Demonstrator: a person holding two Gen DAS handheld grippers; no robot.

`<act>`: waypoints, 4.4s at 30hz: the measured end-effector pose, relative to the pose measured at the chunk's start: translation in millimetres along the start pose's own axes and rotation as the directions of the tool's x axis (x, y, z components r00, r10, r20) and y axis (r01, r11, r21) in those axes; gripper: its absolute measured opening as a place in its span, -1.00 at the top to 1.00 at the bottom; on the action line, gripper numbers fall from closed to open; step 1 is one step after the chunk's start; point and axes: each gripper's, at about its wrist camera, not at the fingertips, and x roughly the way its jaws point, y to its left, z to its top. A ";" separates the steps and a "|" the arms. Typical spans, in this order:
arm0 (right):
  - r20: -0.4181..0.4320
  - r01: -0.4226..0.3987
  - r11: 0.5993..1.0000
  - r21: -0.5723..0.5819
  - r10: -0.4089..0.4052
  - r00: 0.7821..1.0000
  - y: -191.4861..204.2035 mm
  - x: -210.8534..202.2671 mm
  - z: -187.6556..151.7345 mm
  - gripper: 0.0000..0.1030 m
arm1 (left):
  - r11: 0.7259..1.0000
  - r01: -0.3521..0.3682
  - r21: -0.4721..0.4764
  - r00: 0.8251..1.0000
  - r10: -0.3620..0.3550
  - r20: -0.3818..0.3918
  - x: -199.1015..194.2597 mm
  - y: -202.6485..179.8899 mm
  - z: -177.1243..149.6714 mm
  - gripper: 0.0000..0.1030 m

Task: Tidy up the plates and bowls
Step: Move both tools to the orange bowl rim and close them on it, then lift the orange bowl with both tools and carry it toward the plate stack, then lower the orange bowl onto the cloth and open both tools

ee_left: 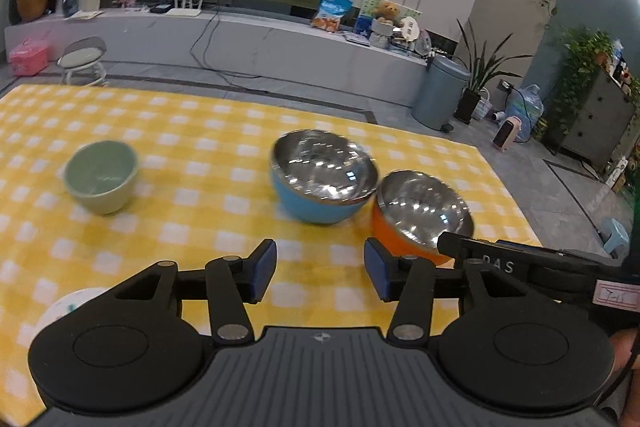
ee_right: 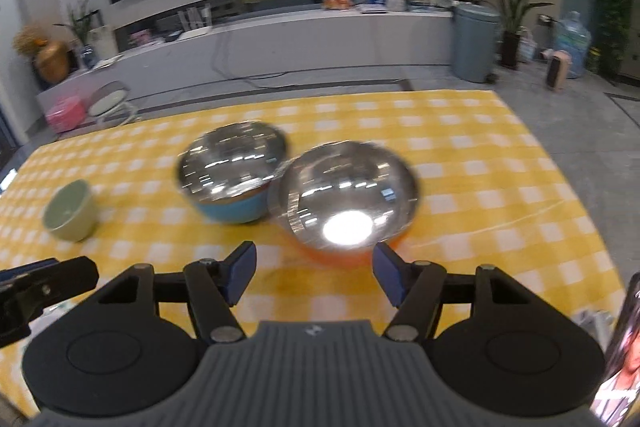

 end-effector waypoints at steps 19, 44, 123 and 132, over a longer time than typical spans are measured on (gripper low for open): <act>-0.050 0.123 0.948 0.293 -0.114 0.992 -80.5 54.9 12.3 -0.32 | 0.996 0.092 -0.018 0.994 -0.093 -0.055 95.7 -65.1 10.7 -0.41; -0.031 -0.074 0.883 0.464 0.100 0.995 -90.8 73.3 7.6 0.77 | 0.999 -0.037 0.031 0.992 0.040 -0.116 140.1 -69.0 12.5 0.65; -0.145 -0.244 0.926 0.287 0.294 0.945 -15.7 -27.6 -83.8 0.79 | 0.982 -0.047 -0.184 0.964 -0.003 -0.265 -10.9 29.8 -65.2 0.69; -0.079 -0.254 0.934 0.251 0.281 0.957 -11.6 -35.1 -80.1 0.28 | 0.987 -0.056 -0.154 0.978 0.023 -0.208 -18.1 30.9 -56.0 0.13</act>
